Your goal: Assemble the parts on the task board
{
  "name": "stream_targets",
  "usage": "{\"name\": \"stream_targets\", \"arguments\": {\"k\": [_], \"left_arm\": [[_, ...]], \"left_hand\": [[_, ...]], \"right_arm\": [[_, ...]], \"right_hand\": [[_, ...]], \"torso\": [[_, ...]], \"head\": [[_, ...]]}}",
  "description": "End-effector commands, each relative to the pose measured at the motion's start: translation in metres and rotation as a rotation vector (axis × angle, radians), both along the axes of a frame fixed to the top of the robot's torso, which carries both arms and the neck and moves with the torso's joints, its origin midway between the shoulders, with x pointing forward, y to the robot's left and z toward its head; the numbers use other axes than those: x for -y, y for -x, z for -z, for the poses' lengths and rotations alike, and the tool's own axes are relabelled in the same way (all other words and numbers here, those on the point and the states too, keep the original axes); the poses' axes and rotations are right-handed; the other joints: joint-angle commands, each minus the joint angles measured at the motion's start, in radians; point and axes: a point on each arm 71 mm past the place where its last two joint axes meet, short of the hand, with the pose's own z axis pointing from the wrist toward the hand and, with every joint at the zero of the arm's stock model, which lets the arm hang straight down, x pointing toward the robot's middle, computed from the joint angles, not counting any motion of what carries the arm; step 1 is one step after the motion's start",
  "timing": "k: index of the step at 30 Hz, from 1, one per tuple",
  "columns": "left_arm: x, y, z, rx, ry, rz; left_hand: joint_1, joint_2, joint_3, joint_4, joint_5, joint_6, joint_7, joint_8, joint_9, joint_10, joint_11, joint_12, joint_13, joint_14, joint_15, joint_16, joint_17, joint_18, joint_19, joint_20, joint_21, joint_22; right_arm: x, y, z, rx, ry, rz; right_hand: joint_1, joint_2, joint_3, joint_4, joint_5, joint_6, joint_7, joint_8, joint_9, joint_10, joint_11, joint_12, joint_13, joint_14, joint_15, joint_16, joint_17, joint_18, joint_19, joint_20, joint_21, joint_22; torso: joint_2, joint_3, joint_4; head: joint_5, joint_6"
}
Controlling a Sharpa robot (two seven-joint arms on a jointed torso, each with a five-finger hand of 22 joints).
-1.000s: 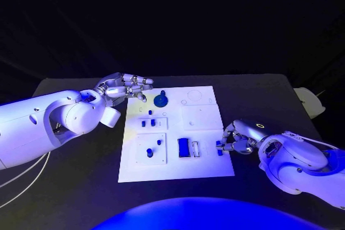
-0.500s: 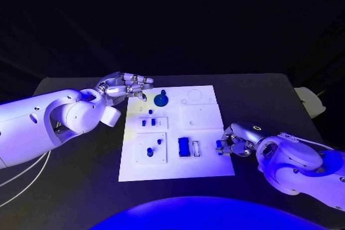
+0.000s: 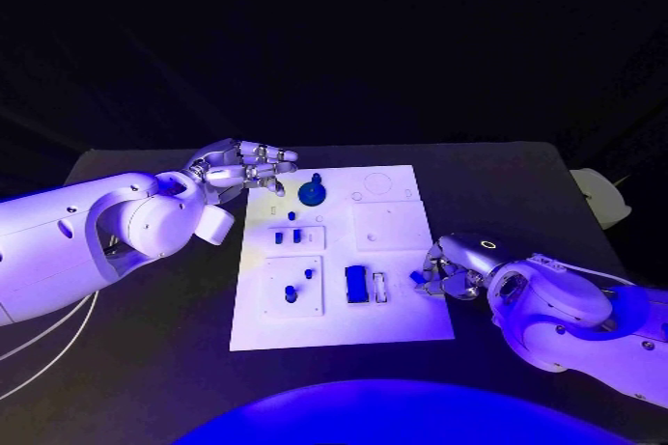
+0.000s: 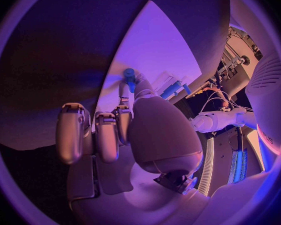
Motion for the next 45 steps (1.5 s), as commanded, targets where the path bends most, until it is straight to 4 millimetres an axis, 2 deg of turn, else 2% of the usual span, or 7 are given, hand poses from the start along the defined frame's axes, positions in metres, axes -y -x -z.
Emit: {"name": "stream_targets", "arguments": {"k": [1, 14, 22, 28, 35, 38, 45], "left_arm": [[0.002, 0.001, -0.001, 0.0, 0.011, 0.02], [0.003, 0.001, -0.001, -0.002, 0.011, 0.021], [0.003, 0.002, -0.001, -0.001, 0.012, 0.024], [0.003, 0.002, -0.001, -0.001, 0.012, 0.023], [0.003, 0.002, -0.001, -0.001, 0.012, 0.022], [0.003, 0.002, -0.001, -0.001, 0.013, 0.023], [0.003, 0.002, -0.001, 0.0, 0.013, 0.024]], "left_hand": [[-0.009, 0.003, 0.001, -0.007, 0.0, -0.006, 0.0, 0.003, 0.001, -0.004, 0.0, 0.002, 0.001, -0.003, 0.004, -0.006, -0.001, 0.013, -0.004, 0.004, -0.005, -0.001], [-0.009, 0.003, 0.001, -0.007, 0.0, -0.006, 0.0, 0.003, 0.001, -0.004, 0.0, 0.002, 0.001, -0.003, 0.004, -0.006, -0.001, 0.013, -0.004, 0.004, -0.005, -0.001], [-0.009, 0.003, 0.001, -0.007, 0.0, -0.006, 0.0, 0.003, 0.001, -0.004, 0.0, 0.002, 0.001, -0.003, 0.004, -0.006, -0.001, 0.013, -0.004, 0.004, -0.005, -0.001], [-0.009, 0.003, 0.001, -0.007, 0.0, -0.006, 0.0, 0.003, 0.001, -0.004, 0.0, 0.002, 0.001, -0.003, 0.004, -0.006, -0.001, 0.013, -0.004, 0.004, -0.005, -0.001], [-0.009, 0.003, 0.001, -0.007, 0.0, -0.006, 0.0, 0.003, 0.001, -0.004, 0.0, 0.002, 0.001, -0.003, 0.004, -0.006, -0.001, 0.013, -0.004, 0.004, -0.005, -0.001], [-0.009, 0.003, 0.001, -0.007, 0.0, -0.006, 0.0, 0.003, 0.001, -0.004, 0.0, 0.002, 0.001, -0.003, 0.004, -0.006, -0.001, 0.013, -0.004, 0.004, -0.005, -0.001], [-0.009, 0.003, 0.001, -0.007, 0.0, -0.006, 0.0, 0.003, 0.001, -0.004, 0.0, 0.002, 0.001, -0.003, 0.004, -0.006, -0.001, 0.013, -0.004, 0.004, -0.005, -0.001]], "right_arm": [[0.002, 0.001, 0.008, -0.009, 0.073, -0.028], [-0.001, 0.001, 0.01, -0.01, 0.117, -0.054], [-0.004, 0.001, 0.01, -0.022, 0.105, -0.052], [-0.006, 0.005, 0.005, -0.039, 0.019, -0.015], [-0.015, 0.008, -0.011, -0.02, -0.114, 0.027], [-0.019, 0.008, -0.016, -0.018, -0.153, 0.038], [-0.027, 0.01, -0.018, -0.05, -0.201, 0.048]], "right_hand": [[0.122, 0.084, 0.03, -0.02, -0.003, 0.002, -0.006, -0.008, 0.0, 0.004, -0.013, -0.007, -0.065, 0.086, -0.01, -0.006, 0.168, -0.003, 0.034, -0.008, 0.001, 0.209], [0.12, 0.055, 0.092, -0.034, 0.028, 0.008, -0.003, -0.019, -0.003, 0.001, -0.011, -0.016, -0.069, 0.085, -0.008, -0.007, 0.166, -0.003, 0.032, -0.007, -0.003, 0.208], [0.073, 0.026, 0.17, -0.011, 0.109, 0.01, -0.002, -0.029, -0.003, 0.004, -0.009, -0.016, -0.068, 0.086, -0.007, -0.006, 0.169, -0.003, 0.034, -0.006, 0.0, 0.209], [0.049, 0.01, 0.231, 0.002, 0.14, 0.013, 0.0, -0.033, -0.001, 0.007, -0.009, -0.016, -0.067, 0.087, -0.006, -0.004, 0.174, -0.004, 0.036, -0.005, 0.006, 0.21], [0.029, -0.012, 0.274, 0.008, 0.143, 0.015, 0.0, -0.035, 0.002, 0.008, -0.008, -0.017, -0.067, 0.087, -0.006, -0.003, 0.175, -0.005, 0.037, -0.005, 0.008, 0.211], [0.009, -0.034, 0.321, 0.011, 0.143, 0.018, 0.0, -0.036, 0.006, 0.011, -0.009, -0.015, -0.065, 0.088, -0.006, -0.003, 0.177, -0.005, 0.038, -0.005, 0.011, 0.211], [-0.006, -0.044, 0.342, 0.014, 0.145, 0.022, -0.001, -0.034, 0.009, 0.015, -0.01, -0.007, -0.059, 0.088, -0.007, -0.001, 0.18, -0.006, 0.039, -0.005, 0.015, 0.212]], "torso": [[0.0, -0.0001, 0.0001], [0.0, 0.0002, 0.0002], [0.0, -0.0002, -0.0007], [-0.001, 0.0007, -0.0002], [0.0, 0.0003, -0.0008], [0.0, -0.0002, -0.0002], [0.0, -0.0001, 0.0005]], "head": [[0.001, 0.001], [0.001, 0.0], [0.001, 0.001], [0.002, 0.0], [0.0, 0.001], [-0.001, 0.001], [-0.002, 0.0]]}}
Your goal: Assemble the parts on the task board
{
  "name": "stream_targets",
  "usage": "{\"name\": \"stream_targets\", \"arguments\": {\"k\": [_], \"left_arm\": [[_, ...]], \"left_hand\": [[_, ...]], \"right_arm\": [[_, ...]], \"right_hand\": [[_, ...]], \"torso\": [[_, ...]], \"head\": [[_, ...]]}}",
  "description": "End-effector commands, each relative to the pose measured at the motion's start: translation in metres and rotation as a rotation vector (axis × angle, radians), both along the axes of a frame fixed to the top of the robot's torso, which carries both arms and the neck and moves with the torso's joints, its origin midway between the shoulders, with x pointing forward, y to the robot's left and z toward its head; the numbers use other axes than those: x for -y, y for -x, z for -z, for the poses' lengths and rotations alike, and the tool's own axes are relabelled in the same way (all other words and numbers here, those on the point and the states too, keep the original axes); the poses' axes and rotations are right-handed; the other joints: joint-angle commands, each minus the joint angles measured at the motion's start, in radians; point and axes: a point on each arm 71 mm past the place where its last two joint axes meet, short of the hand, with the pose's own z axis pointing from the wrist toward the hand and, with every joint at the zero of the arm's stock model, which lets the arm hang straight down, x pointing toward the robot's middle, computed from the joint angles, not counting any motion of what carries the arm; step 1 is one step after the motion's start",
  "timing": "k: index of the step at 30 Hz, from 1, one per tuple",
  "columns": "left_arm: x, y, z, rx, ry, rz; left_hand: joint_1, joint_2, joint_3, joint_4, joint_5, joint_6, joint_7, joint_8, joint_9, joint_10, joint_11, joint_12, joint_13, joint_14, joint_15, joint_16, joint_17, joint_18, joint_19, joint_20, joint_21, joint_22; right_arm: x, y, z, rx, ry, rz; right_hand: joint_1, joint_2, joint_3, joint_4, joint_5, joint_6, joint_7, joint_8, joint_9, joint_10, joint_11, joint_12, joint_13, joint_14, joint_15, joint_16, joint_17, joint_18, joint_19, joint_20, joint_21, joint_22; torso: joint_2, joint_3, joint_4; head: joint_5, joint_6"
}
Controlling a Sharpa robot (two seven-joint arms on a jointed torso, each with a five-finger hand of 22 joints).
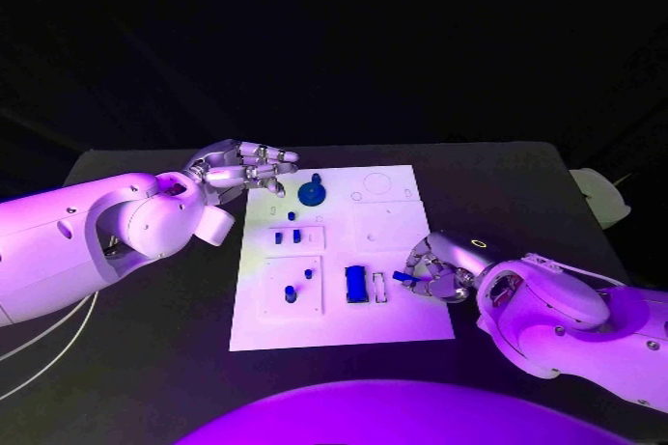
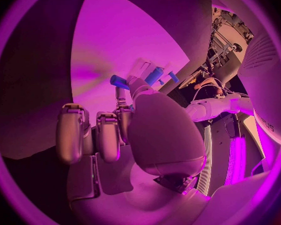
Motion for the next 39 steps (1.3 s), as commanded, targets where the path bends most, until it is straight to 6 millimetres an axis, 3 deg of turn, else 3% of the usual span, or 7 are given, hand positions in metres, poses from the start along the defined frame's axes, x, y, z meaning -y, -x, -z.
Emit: {"name": "stream_targets", "arguments": {"k": [1, 13, 22, 39], "left_arm": [[0.003, 0.001, -0.001, 0.003, 0.013, 0.019], [0.005, 0.001, -0.001, 0.002, 0.015, 0.025], [0.004, 0.002, -0.001, 0.002, 0.015, 0.025], [0.004, 0.002, -0.001, 0.001, 0.014, 0.025]], "left_hand": [[-0.009, 0.003, 0.001, -0.007, 0.0, -0.006, 0.0, 0.003, 0.0, -0.004, 0.0, 0.002, 0.001, -0.003, 0.004, -0.006, -0.001, 0.013, -0.004, 0.004, -0.005, -0.001], [-0.009, 0.003, 0.001, -0.007, 0.0, -0.006, 0.0, 0.003, 0.0, -0.004, 0.0, 0.002, 0.001, -0.003, 0.004, -0.006, -0.001, 0.013, -0.004, 0.004, -0.005, -0.001], [-0.009, 0.003, 0.001, -0.007, 0.0, -0.006, 0.0, 0.003, 0.0, -0.004, 0.0, 0.002, 0.001, -0.003, 0.004, -0.006, -0.001, 0.013, -0.004, 0.004, -0.005, -0.001], [-0.009, 0.003, 0.001, -0.007, 0.0, -0.006, 0.0, 0.003, 0.0, -0.004, 0.0, 0.002, 0.001, -0.003, 0.004, -0.006, -0.001, 0.013, -0.004, 0.004, -0.005, -0.001]], "right_arm": [[-0.002, 0.0, 0.001, -0.041, -0.059, 0.047], [-0.017, -0.004, 0.012, -0.139, -0.063, 0.034], [-0.022, -0.005, 0.019, -0.172, -0.056, 0.028], [-0.027, -0.007, 0.022, -0.174, -0.053, 0.022]], "right_hand": [[-0.018, -0.003, 0.035, -0.018, 0.007, 0.015, -0.008, 0.007, 0.016, 0.008, 0.001, 0.007, 0.015, 0.085, -0.003, 0.005, 0.18, -0.006, 0.039, -0.005, 0.006, 0.212], [-0.106, -0.021, 0.059, 0.025, -0.004, 0.029, -0.01, 0.012, 0.024, 0.019, 0.0, 0.027, 0.03, 0.086, -0.003, 0.008, 0.186, -0.007, 0.041, -0.005, 0.012, 0.213], [-0.178, -0.027, 0.035, 0.062, 0.026, 0.04, -0.011, 0.016, 0.029, 0.027, -0.001, 0.044, 0.042, 0.087, -0.004, 0.01, 0.191, -0.008, 0.043, -0.006, 0.017, 0.214], [-0.211, -0.025, 0.016, 0.07, 0.026, 0.047, -0.013, 0.02, 0.033, 0.035, -0.002, 0.063, 0.056, 0.088, -0.006, 0.01, 0.191, -0.008, 0.043, -0.007, 0.017, 0.214]], "torso": [[0.0, -0.0006, 0.0001], [0.001, -0.0002, 0.001], [0.0, -0.0003, -0.0002], [0.0, -0.0004, 0.0006]], "head": [[-0.001, 0.0], [-0.002, 0.002], [0.0, -0.001], [0.007, -0.001]]}}
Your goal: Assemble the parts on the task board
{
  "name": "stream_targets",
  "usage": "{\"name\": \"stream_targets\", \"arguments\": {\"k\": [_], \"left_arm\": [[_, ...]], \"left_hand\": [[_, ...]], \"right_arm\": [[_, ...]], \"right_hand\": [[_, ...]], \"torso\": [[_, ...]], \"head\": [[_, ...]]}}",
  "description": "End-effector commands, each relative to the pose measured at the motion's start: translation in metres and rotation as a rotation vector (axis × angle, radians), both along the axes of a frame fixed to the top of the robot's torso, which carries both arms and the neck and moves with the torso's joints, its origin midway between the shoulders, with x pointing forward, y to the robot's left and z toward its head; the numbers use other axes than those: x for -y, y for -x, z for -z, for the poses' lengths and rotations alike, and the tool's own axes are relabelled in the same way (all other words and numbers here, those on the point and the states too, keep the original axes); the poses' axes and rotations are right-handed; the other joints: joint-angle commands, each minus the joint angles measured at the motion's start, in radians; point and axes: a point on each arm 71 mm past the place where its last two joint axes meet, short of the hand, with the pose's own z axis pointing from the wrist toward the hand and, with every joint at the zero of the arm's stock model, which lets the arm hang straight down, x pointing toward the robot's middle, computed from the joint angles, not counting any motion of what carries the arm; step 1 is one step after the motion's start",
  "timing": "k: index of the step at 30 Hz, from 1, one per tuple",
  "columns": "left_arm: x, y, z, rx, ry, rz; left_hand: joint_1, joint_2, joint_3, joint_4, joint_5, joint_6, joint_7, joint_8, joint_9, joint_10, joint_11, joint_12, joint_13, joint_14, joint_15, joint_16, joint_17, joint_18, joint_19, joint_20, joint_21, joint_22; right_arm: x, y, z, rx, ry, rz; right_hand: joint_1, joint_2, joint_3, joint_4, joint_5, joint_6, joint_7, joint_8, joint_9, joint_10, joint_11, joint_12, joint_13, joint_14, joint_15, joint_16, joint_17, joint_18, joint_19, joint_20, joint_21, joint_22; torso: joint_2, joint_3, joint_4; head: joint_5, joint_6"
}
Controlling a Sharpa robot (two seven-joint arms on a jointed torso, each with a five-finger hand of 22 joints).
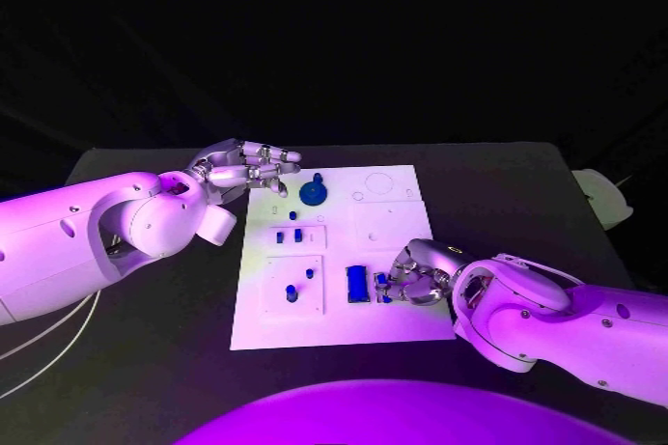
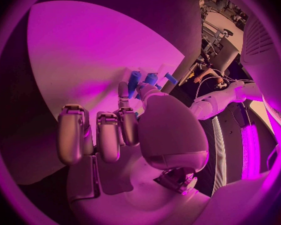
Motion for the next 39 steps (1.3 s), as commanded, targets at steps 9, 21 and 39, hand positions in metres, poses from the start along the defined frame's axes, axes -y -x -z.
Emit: {"name": "stream_targets", "arguments": {"k": [9, 21, 39], "left_arm": [[0.002, 0.001, -0.001, 0.001, 0.012, 0.018], [0.002, 0.001, -0.001, 0.001, 0.011, 0.016], [0.001, 0.001, -0.001, 0.002, 0.011, 0.015]], "left_hand": [[-0.009, 0.003, 0.001, -0.007, 0.0, -0.006, 0.0, 0.003, 0.0, -0.004, 0.0, 0.002, 0.001, -0.003, 0.004, -0.006, -0.001, 0.013, -0.004, 0.004, -0.005, -0.001], [-0.012, 0.005, 0.002, -0.008, 0.0, -0.007, 0.0, 0.005, 0.0, -0.007, 0.0, 0.006, 0.001, -0.003, 0.004, -0.006, -0.002, 0.013, -0.003, 0.004, -0.007, -0.002], [-0.013, 0.006, 0.002, -0.008, 0.0, -0.007, 0.0, 0.005, 0.0, -0.008, 0.0, 0.007, 0.001, -0.003, 0.004, -0.006, -0.003, 0.013, -0.003, 0.004, -0.007, -0.002]], "right_arm": [[-0.005, 0.0, 0.001, -0.003, 0.008, -0.015], [-0.004, -0.001, 0.001, 0.013, 0.018, -0.018], [0.005, 0.014, -0.008, 0.05, 0.001, -0.04]], "right_hand": [[-0.039, -0.001, -0.034, -0.001, 0.034, 0.005, 0.004, -0.007, 0.003, 0.027, 0.005, 0.003, 0.138, 0.087, -0.006, 0.006, 0.191, -0.007, 0.043, -0.008, 0.0, 0.214], [-0.104, 0.009, -0.1, 0.002, 0.033, 0.005, 0.006, -0.009, 0.005, 0.025, 0.007, -0.001, 0.137, 0.087, -0.004, 0.004, 0.188, -0.007, 0.041, -0.006, -0.004, 0.213], [-0.064, -0.001, -0.132, -0.016, 0.015, 0.008, 0.001, -0.005, 0.01, 0.023, 0.004, -0.007, 0.135, 0.088, -0.006, 0.006, 0.192, -0.008, 0.043, -0.008, 0.002, 0.214]], "torso": [[0.0, -0.0002, 0.0008], [0.0, 0.0006, -0.0005], [-0.001, 0.0001, -0.0019]], "head": [[0.0, 0.0], [0.001, 0.0], [-0.004, 0.0]]}}
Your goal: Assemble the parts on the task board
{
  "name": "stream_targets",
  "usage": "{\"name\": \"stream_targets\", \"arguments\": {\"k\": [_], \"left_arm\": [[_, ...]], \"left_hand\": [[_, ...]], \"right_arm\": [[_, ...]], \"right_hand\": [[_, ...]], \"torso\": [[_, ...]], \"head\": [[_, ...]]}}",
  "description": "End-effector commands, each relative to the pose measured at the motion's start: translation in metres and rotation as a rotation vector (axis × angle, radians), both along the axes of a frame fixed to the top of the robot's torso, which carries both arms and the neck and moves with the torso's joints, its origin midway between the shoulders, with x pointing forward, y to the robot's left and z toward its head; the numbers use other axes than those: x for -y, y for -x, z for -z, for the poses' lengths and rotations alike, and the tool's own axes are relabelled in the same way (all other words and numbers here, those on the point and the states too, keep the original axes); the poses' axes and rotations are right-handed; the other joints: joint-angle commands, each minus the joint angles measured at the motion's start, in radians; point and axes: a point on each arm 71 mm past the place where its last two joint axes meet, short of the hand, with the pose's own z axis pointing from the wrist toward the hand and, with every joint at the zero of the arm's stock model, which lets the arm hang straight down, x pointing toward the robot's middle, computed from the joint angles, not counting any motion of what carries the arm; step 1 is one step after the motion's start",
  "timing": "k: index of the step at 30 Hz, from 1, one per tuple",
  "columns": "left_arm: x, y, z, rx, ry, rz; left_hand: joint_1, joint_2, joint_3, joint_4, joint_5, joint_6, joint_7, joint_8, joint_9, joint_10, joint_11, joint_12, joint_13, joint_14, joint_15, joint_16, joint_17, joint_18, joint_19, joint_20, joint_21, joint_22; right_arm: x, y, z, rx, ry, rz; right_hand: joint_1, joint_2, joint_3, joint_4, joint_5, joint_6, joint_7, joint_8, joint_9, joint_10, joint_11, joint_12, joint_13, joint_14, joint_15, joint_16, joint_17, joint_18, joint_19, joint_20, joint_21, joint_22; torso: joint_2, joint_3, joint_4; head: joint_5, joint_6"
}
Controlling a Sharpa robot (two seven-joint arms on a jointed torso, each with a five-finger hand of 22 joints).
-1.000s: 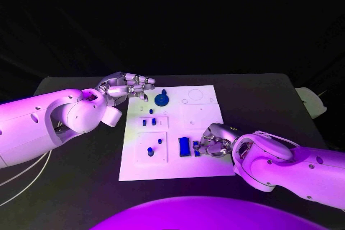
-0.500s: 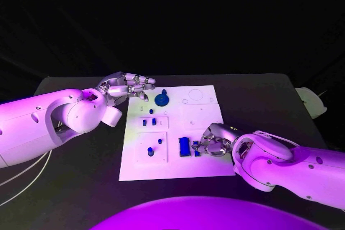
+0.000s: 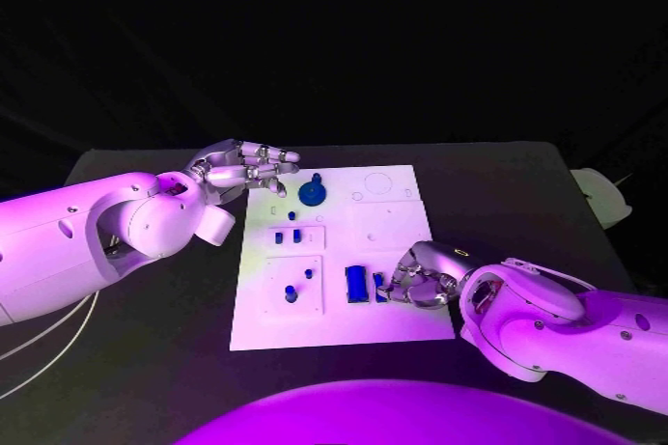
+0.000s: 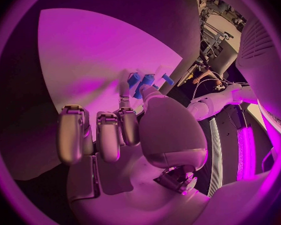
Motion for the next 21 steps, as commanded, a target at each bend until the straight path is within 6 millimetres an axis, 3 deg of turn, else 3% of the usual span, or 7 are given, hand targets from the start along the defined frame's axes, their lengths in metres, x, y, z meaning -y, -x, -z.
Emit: {"name": "stream_targets", "arguments": {"k": [1, 16, 21], "left_arm": [[0.0021, 0.0006, -0.001, 0.003, 0.013, 0.018], [0.0016, 0.0002, -0.0006, 0.002, 0.012, 0.017], [0.0015, 0.0002, -0.0006, 0.002, 0.012, 0.017]], "left_hand": [[-0.008, 0.001, -0.001, -0.005, 0.0, -0.007, 0.0, 0.005, 0.0, -0.008, 0.0, 0.007, 0.001, -0.003, 0.004, -0.006, -0.001, 0.013, -0.003, 0.004, -0.003, -0.001], [-0.008, 0.001, -0.001, -0.005, 0.0, -0.007, 0.0, 0.005, 0.0, -0.008, 0.0, 0.007, 0.001, -0.003, 0.004, -0.006, -0.001, 0.013, -0.003, 0.004, -0.003, -0.001], [-0.008, 0.001, -0.001, -0.005, 0.0, -0.007, 0.0, 0.005, 0.0, -0.008, 0.0, 0.007, 0.001, -0.003, 0.004, -0.006, -0.001, 0.013, -0.003, 0.004, -0.003, -0.001]], "right_arm": [[-0.0004, 0.0032, -0.0015, 0.017, -0.004, -0.023], [0.003, 0.0047, 0.005, -0.018, 0.02, -0.032], [0.0024, 0.0033, 0.0064, -0.014, 0.022, -0.027]], "right_hand": [[0.011, -0.002, -0.009, -0.002, -0.004, 0.002, 0.001, 0.007, 0.002, 0.023, 0.004, -0.005, 0.135, 0.088, -0.006, 0.006, 0.192, -0.008, 0.043, -0.008, 0.002, 0.214], [0.02, -0.005, -0.017, -0.005, -0.007, 0.002, 0.001, 0.009, 0.004, 0.022, 0.003, -0.007, 0.134, 0.088, -0.007, 0.007, 0.193, -0.008, 0.043, -0.008, 0.003, 0.214], [0.021, -0.004, -0.017, -0.005, -0.007, 0.003, 0.0, 0.009, 0.004, 0.022, 0.003, -0.007, 0.134, 0.088, -0.007, 0.007, 0.193, -0.008, 0.043, -0.008, 0.003, 0.214]], "torso": [[0.0, -0.0013, 0.0004], [0.001, -0.0018, 0.0021], [0.002, -0.0004, 0.0024]], "head": [[-0.002, 0.0], [-0.003, 0.0], [-0.004, 0.0]]}}
